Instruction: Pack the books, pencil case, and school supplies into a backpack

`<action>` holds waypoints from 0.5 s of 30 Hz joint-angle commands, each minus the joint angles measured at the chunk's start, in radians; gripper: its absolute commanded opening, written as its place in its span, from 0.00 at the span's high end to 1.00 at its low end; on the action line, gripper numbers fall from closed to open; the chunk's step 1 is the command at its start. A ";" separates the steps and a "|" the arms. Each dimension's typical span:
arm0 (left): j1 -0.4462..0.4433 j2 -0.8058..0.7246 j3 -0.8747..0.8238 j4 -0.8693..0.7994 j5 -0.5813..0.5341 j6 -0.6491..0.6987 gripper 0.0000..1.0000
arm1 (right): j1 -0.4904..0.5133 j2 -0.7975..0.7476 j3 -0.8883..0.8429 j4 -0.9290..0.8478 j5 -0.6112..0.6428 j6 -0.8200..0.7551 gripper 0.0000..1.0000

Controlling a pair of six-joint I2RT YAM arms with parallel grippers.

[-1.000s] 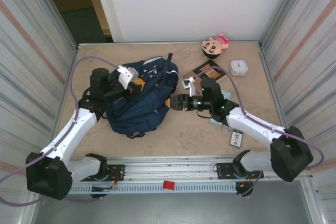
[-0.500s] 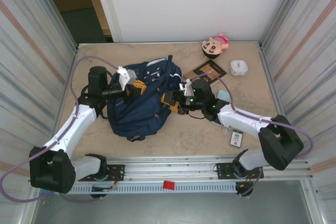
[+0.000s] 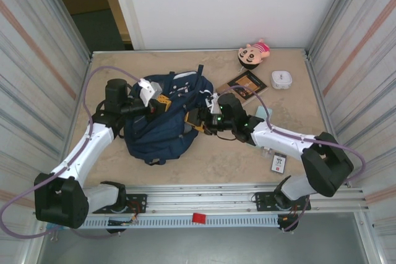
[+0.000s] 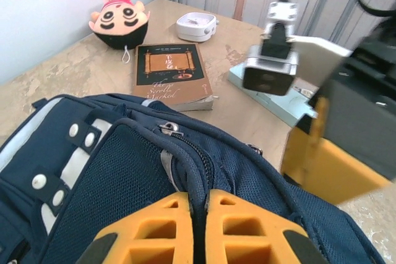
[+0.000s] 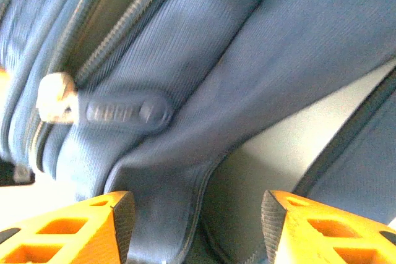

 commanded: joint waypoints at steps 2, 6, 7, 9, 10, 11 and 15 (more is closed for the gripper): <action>-0.001 -0.046 0.051 0.078 -0.010 -0.057 1.00 | 0.062 -0.062 0.052 -0.154 0.013 -0.198 0.43; -0.002 -0.043 0.051 0.109 -0.004 -0.086 1.00 | 0.108 -0.043 0.062 -0.162 0.011 -0.265 0.45; -0.002 -0.042 0.052 0.115 -0.002 -0.093 1.00 | 0.116 -0.038 0.066 -0.167 0.016 -0.282 0.45; -0.002 -0.040 0.052 0.136 0.005 -0.107 1.00 | 0.129 -0.026 0.084 -0.195 0.034 -0.319 0.46; -0.002 -0.039 0.053 0.143 0.009 -0.113 1.00 | 0.131 -0.022 0.094 -0.207 0.037 -0.331 0.47; -0.001 -0.040 0.054 0.150 0.012 -0.117 1.00 | 0.135 -0.016 0.105 -0.218 0.041 -0.342 0.47; -0.003 -0.041 0.060 0.160 0.014 -0.128 1.00 | 0.153 -0.001 0.126 -0.229 0.065 -0.370 0.52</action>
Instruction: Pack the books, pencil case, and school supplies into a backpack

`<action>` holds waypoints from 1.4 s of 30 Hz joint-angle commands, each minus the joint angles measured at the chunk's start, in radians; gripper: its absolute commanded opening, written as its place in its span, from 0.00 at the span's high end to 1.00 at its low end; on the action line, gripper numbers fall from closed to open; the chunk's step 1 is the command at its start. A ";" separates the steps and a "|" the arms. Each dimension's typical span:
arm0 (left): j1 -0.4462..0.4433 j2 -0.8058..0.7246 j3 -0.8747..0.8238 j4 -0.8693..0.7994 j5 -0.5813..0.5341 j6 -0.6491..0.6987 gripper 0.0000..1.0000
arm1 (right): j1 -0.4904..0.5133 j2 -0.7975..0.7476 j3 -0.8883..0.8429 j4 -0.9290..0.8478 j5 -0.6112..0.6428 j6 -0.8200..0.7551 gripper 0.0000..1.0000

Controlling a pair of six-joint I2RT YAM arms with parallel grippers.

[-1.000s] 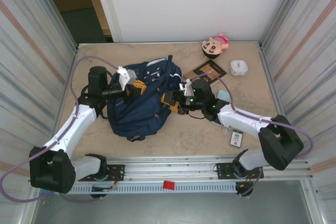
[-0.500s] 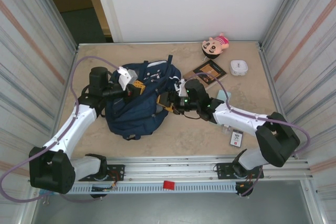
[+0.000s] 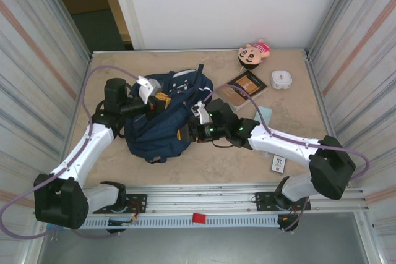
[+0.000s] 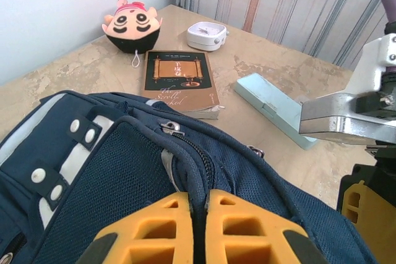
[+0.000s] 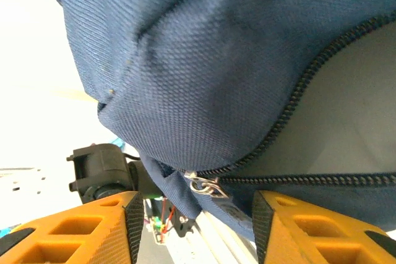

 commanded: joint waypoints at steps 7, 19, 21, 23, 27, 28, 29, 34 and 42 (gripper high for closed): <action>-0.013 -0.036 0.059 0.134 0.035 -0.058 1.00 | 0.039 0.038 0.086 -0.100 0.135 -0.125 0.63; -0.119 -0.026 0.048 0.154 -0.284 -0.124 1.00 | 0.063 0.018 0.101 -0.169 0.268 -0.143 1.00; -0.154 -0.030 0.048 0.136 -0.387 -0.126 1.00 | 0.063 0.004 0.100 -0.174 0.270 -0.149 1.00; -0.196 -0.030 0.050 0.115 -0.520 -0.142 1.00 | 0.064 -0.003 0.104 -0.178 0.255 -0.154 1.00; -0.297 -0.017 0.057 0.084 -0.784 -0.193 1.00 | 0.074 0.011 0.124 -0.159 0.178 -0.173 1.00; -0.322 -0.010 0.059 0.079 -0.848 -0.208 1.00 | 0.080 0.020 0.132 -0.151 0.149 -0.178 1.00; -0.343 -0.001 0.061 0.079 -0.902 -0.231 1.00 | 0.084 0.028 0.142 -0.146 0.123 -0.183 1.00; -0.385 0.039 0.110 -0.001 -0.993 -0.357 1.00 | 0.030 0.038 0.143 -0.215 0.136 -0.174 1.00; -0.387 -0.083 0.057 -0.182 -0.800 -0.383 0.61 | -0.140 0.028 0.122 -0.277 0.018 -0.297 1.00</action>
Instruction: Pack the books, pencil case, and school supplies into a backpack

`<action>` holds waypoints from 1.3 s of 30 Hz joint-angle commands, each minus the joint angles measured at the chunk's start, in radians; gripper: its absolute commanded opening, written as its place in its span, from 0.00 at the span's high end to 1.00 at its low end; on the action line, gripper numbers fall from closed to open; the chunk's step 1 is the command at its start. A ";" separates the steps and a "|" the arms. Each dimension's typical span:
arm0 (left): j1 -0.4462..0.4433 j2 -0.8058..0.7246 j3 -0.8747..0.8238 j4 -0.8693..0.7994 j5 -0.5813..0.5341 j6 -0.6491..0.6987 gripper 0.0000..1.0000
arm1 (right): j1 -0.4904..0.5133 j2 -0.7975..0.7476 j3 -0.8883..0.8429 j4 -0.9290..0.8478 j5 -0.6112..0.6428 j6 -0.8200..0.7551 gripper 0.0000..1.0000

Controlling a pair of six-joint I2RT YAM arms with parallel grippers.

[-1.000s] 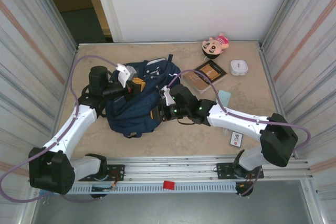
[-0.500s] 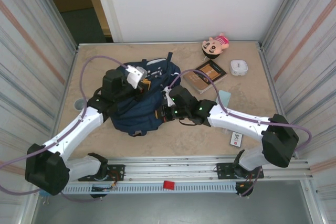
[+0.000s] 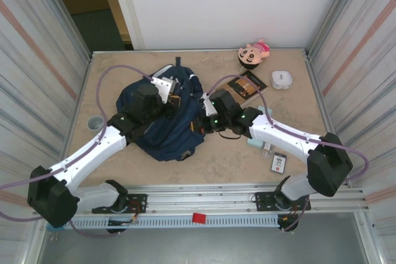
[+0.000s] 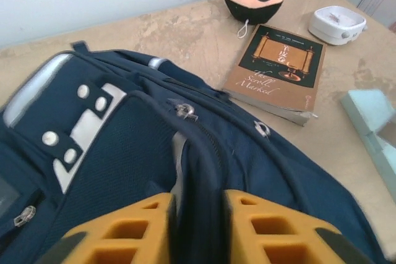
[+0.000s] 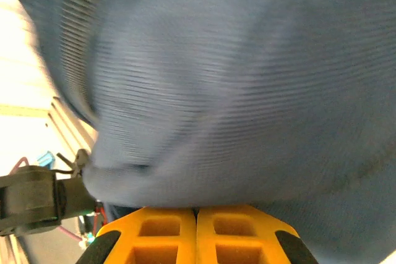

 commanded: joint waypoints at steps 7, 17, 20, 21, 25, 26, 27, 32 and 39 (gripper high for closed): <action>0.022 -0.110 -0.083 -0.095 0.351 0.195 0.29 | -0.086 0.018 0.023 -0.047 -0.140 -0.180 1.00; 0.022 0.063 -0.060 -0.066 0.200 0.222 0.24 | -0.098 0.030 0.017 -0.021 -0.190 -0.195 1.00; 0.023 0.128 -0.048 -0.058 0.140 0.236 0.21 | -0.097 0.029 0.012 -0.015 -0.199 -0.194 1.00; 0.023 0.149 -0.042 -0.057 0.151 0.241 0.21 | -0.097 0.030 0.013 -0.012 -0.204 -0.192 1.00; 0.024 0.217 -0.039 -0.026 0.155 0.229 0.31 | -0.097 0.032 0.009 -0.004 -0.219 -0.194 1.00; 0.026 0.229 -0.042 -0.010 0.144 0.217 0.46 | -0.099 0.028 0.007 -0.002 -0.218 -0.194 1.00; 0.025 0.237 -0.041 0.005 0.137 0.200 0.62 | -0.098 0.028 0.004 -0.002 -0.214 -0.196 1.00; 0.027 0.202 -0.034 0.043 0.141 0.082 1.00 | -0.108 0.012 -0.018 -0.024 -0.179 -0.199 1.00; 0.025 0.103 -0.023 0.122 0.072 -0.026 1.00 | -0.093 -0.007 -0.051 0.002 -0.170 -0.170 1.00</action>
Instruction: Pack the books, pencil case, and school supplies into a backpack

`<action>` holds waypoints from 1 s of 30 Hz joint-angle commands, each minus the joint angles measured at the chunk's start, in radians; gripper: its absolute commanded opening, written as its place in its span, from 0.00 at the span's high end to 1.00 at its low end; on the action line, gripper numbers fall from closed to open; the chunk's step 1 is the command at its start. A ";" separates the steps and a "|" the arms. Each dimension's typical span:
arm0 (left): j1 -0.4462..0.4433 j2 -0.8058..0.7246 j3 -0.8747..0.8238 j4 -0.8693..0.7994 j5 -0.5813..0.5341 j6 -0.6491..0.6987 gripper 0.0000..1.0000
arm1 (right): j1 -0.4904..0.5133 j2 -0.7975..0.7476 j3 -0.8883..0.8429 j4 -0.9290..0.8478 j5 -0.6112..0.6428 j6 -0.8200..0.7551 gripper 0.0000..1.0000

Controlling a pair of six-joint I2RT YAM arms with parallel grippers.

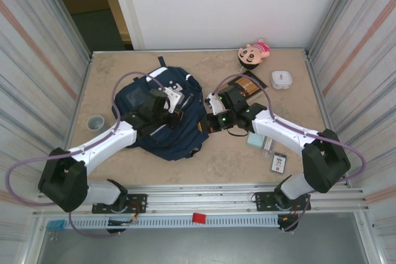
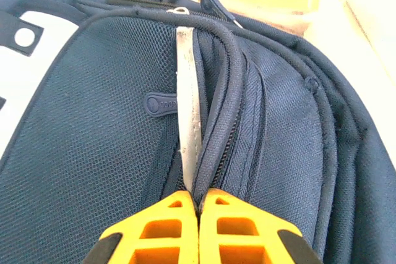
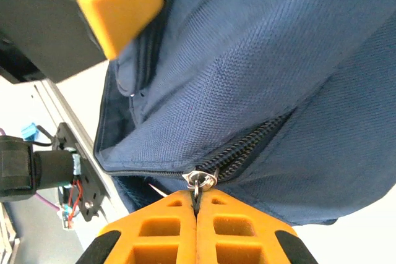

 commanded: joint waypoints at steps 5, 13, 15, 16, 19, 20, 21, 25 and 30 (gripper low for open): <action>0.006 -0.031 0.066 0.155 -0.103 -0.138 1.00 | 0.072 -0.042 -0.021 0.070 -0.010 0.052 1.00; 0.005 0.056 0.147 0.234 -0.168 -0.242 1.00 | 0.220 -0.012 -0.027 0.196 0.047 0.234 1.00; 0.004 0.077 0.171 0.247 -0.163 -0.251 1.00 | 0.250 0.012 -0.030 0.243 0.066 0.288 1.00; 0.002 0.086 0.181 0.255 -0.160 -0.254 1.00 | 0.263 0.027 -0.030 0.274 0.067 0.316 1.00; -0.004 0.102 0.207 0.267 -0.155 -0.265 1.00 | 0.282 0.074 -0.028 0.357 0.064 0.391 1.00; -0.004 0.104 0.214 0.270 -0.158 -0.270 1.00 | 0.285 0.090 -0.028 0.377 0.070 0.416 1.00; -0.004 0.104 0.219 0.275 -0.166 -0.278 1.00 | 0.287 0.099 -0.027 0.389 0.082 0.438 1.00; -0.004 0.096 0.229 0.309 -0.190 -0.297 1.00 | 0.286 0.104 -0.050 0.436 0.134 0.523 1.00; 0.000 0.090 0.257 0.298 -0.137 -0.223 1.00 | 0.275 0.067 -0.051 0.408 0.137 0.502 0.71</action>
